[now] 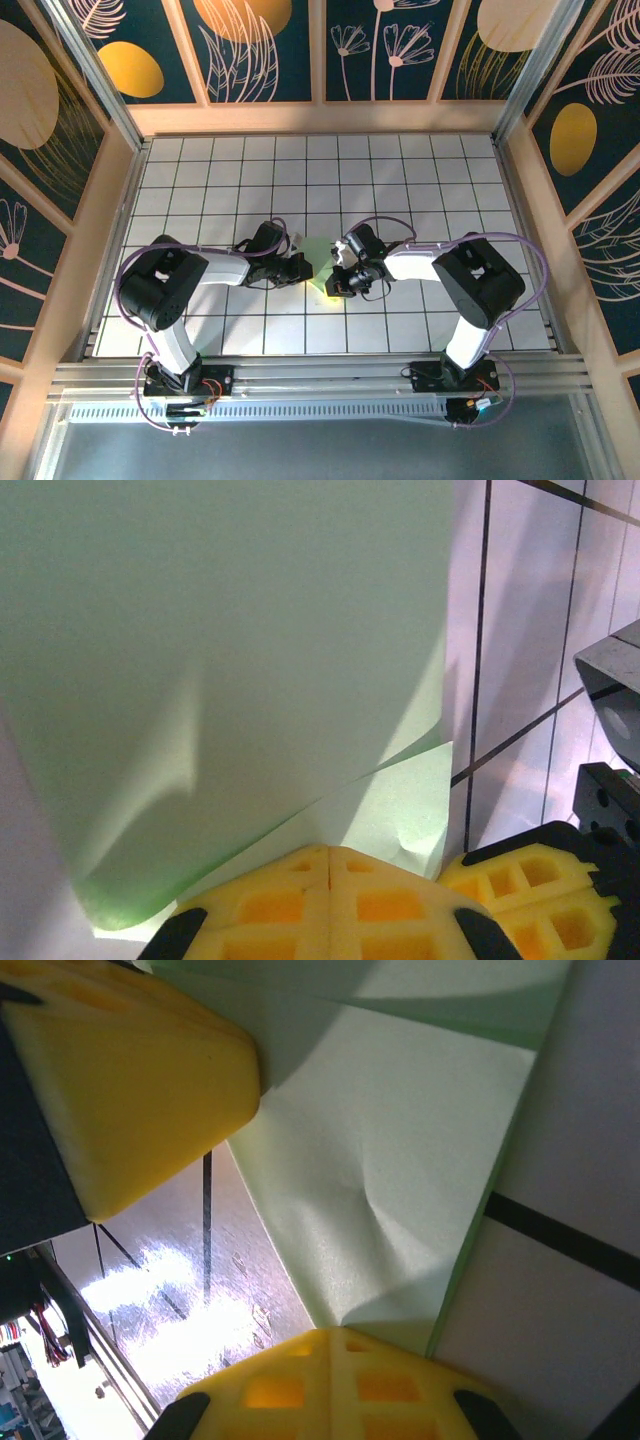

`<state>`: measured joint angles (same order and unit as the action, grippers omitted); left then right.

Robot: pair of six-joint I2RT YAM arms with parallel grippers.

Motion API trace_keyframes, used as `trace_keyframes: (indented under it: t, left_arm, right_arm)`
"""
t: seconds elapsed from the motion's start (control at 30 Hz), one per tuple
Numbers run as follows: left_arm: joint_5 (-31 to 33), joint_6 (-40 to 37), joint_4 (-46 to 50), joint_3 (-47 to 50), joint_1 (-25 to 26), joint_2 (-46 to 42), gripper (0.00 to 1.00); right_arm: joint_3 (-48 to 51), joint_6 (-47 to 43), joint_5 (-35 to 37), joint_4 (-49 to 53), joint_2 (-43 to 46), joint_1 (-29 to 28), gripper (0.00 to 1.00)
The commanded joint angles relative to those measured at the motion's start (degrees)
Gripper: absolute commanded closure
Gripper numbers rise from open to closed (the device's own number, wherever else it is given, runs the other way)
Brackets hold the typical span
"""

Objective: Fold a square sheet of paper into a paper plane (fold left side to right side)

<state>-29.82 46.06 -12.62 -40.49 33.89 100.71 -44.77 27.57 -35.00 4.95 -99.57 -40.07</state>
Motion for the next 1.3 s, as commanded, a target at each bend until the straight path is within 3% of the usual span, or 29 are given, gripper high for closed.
trace_keyframes:
  t: [0.0, 0.23, 0.73, 0.97, 1.27]
  left_arm:
    - [5.5, -1.8, 4.1, 1.2, -0.5, -3.5, 0.94]
    - [0.3, -0.4, -1.4, 4.1, 0.9, -8.8, 0.97]
    - [-4.5, 4.3, -10.8, 5.0, 4.9, -2.9, 0.99]
    - [-3.5, 4.7, -11.3, 4.6, 5.0, 0.6, 0.99]
    - [2.5, 4.8, -4.3, 3.5, 5.0, 2.2, 1.0]
  right_arm:
    - [1.0, 0.6, 5.9, 6.0, -2.8, 0.2, 1.0]
    - [0.3, 1.1, 7.7, 7.3, -3.4, 0.2, 1.0]
    - [0.3, 1.1, 9.1, 8.4, -4.2, 0.1, 1.0]
    - [0.0, 0.8, 9.3, 9.1, -4.6, 0.0, 1.0]
    - [-0.8, 0.1, 10.9, 12.2, -4.9, -0.1, 1.0]
